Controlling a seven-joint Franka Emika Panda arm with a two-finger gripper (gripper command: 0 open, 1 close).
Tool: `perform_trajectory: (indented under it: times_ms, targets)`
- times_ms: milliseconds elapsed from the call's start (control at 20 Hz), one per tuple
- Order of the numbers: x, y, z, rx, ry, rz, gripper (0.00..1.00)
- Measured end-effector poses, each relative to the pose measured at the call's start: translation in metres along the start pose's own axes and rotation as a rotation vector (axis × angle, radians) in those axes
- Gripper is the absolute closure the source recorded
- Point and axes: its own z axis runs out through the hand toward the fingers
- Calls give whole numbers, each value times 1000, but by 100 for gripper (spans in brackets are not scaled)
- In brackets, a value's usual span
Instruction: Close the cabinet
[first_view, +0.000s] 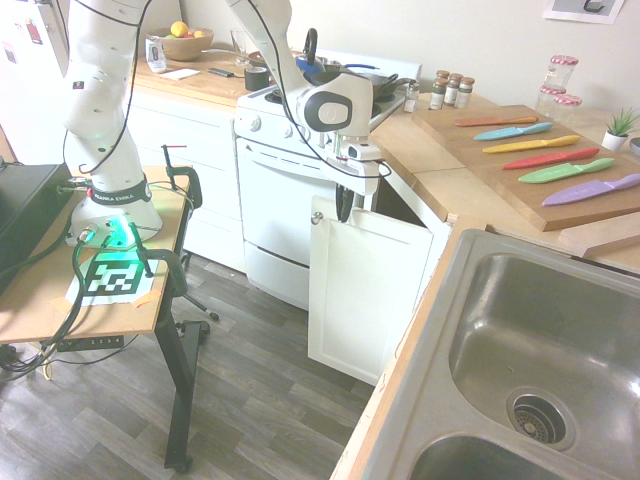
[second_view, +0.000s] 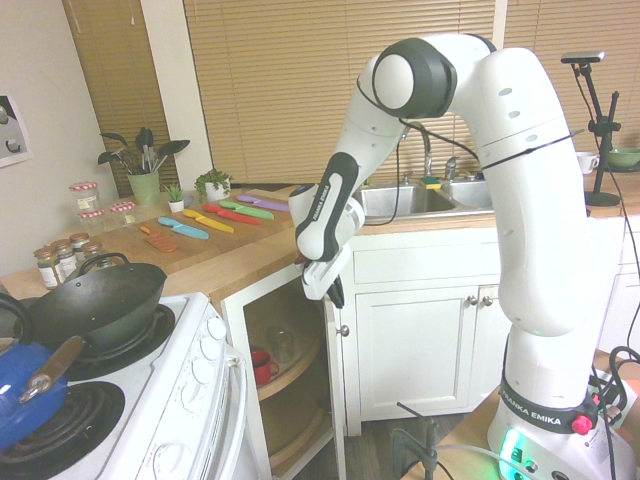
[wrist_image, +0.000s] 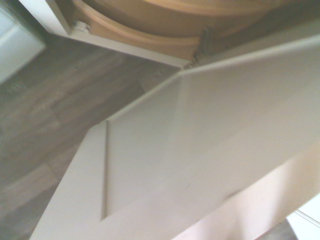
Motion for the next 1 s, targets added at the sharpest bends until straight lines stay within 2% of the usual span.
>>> perform_trajectory:
  times_ms: [700, 850, 1000]
  targets:
    - [53, -108, -29, 103, -57, 56, 100]
    - [49, -103, -34, 122, -75, 86, 100]
    - [38, -63, -39, 125, -75, 126, 100]
